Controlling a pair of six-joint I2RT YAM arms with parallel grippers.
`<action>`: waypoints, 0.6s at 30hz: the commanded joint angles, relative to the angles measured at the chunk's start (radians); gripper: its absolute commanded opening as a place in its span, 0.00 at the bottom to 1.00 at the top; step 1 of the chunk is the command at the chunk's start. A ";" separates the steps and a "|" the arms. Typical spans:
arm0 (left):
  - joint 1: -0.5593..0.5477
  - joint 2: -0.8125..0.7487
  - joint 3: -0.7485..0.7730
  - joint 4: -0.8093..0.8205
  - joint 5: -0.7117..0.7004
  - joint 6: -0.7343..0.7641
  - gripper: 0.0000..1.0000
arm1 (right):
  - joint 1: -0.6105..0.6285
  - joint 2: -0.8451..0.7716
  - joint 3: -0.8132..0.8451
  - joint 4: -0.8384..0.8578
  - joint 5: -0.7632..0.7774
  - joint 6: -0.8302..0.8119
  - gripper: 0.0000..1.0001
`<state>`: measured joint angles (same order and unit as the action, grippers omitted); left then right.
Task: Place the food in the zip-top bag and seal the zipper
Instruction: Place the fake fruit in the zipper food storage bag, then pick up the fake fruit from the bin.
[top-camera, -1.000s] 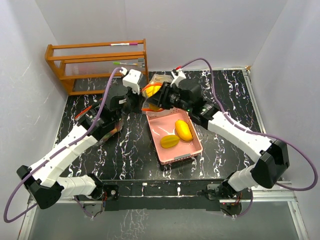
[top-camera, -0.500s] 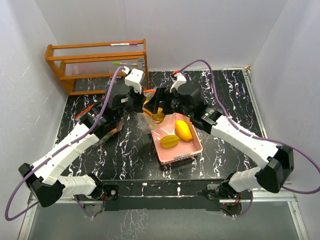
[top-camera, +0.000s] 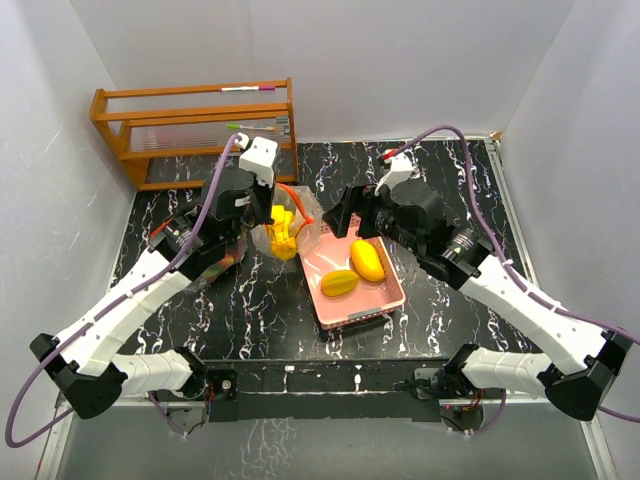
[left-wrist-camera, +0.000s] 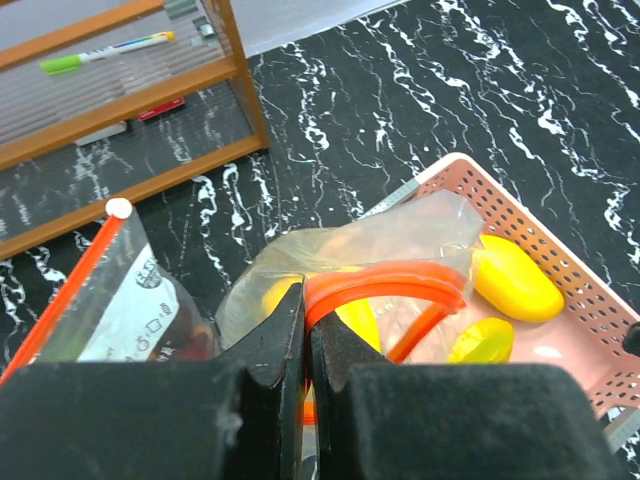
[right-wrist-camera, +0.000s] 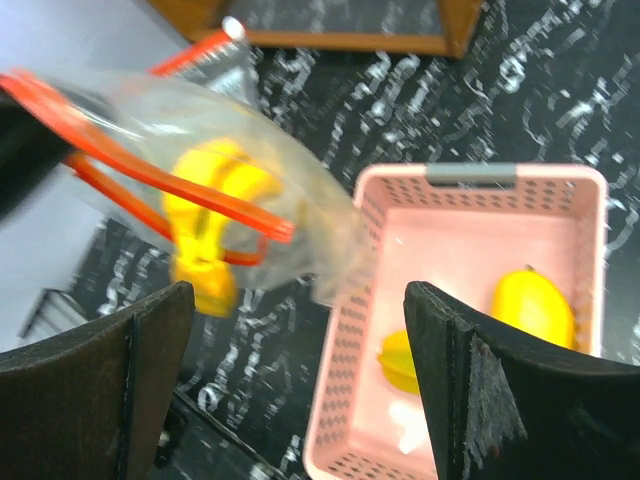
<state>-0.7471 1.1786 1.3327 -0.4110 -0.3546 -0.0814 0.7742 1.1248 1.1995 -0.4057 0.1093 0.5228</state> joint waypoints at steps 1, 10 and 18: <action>0.005 -0.056 0.062 -0.014 -0.079 0.048 0.00 | 0.003 0.009 -0.033 -0.137 0.044 -0.107 0.88; 0.005 -0.085 0.037 -0.035 -0.123 0.052 0.00 | 0.003 0.106 -0.161 -0.133 -0.050 -0.155 0.83; 0.005 -0.115 0.036 -0.051 -0.146 0.064 0.00 | 0.003 0.262 -0.162 -0.154 0.155 -0.123 0.86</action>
<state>-0.7471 1.1210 1.3487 -0.4644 -0.4618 -0.0338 0.7750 1.3575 1.0233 -0.5804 0.1429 0.3923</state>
